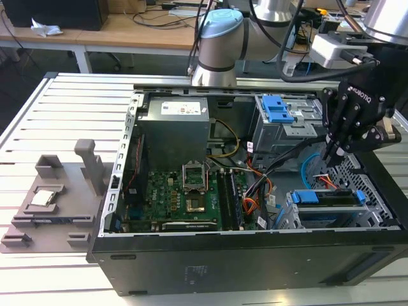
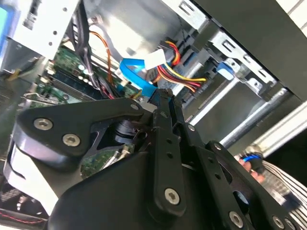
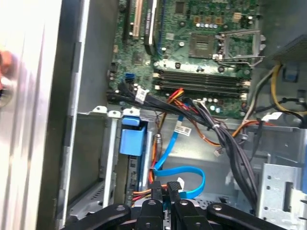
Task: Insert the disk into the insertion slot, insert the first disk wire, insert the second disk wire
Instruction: 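Insert the second disk wire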
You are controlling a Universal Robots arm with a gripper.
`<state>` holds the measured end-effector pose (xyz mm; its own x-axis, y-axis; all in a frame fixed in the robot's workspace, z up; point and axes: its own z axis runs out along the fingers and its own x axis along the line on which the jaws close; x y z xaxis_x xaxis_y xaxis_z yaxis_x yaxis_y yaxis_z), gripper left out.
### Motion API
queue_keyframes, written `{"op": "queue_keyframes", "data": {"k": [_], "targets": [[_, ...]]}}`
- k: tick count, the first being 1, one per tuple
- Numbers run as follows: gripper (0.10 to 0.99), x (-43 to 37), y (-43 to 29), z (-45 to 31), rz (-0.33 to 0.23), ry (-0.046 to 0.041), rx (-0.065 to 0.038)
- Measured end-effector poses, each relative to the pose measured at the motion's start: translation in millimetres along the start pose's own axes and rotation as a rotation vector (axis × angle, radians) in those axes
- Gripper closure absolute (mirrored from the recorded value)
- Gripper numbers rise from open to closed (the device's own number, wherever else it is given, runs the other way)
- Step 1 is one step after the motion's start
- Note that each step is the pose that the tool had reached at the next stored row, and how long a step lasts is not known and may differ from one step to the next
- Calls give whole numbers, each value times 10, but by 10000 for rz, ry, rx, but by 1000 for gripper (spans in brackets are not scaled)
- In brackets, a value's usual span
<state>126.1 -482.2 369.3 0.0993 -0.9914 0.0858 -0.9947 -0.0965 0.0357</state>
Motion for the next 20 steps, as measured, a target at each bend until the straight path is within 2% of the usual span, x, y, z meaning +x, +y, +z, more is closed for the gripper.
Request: {"op": "queue_keyframes", "data": {"k": [1,2,4,11,20], "targets": [[925,-1,0,4,156,-102,-3],[925,-1,-1,6,288,-109,-14],[925,-1,0,8,523,-119,-32],[925,2,0,9,531,-119,-34],[925,54,4,38,531,-120,-34]]}}
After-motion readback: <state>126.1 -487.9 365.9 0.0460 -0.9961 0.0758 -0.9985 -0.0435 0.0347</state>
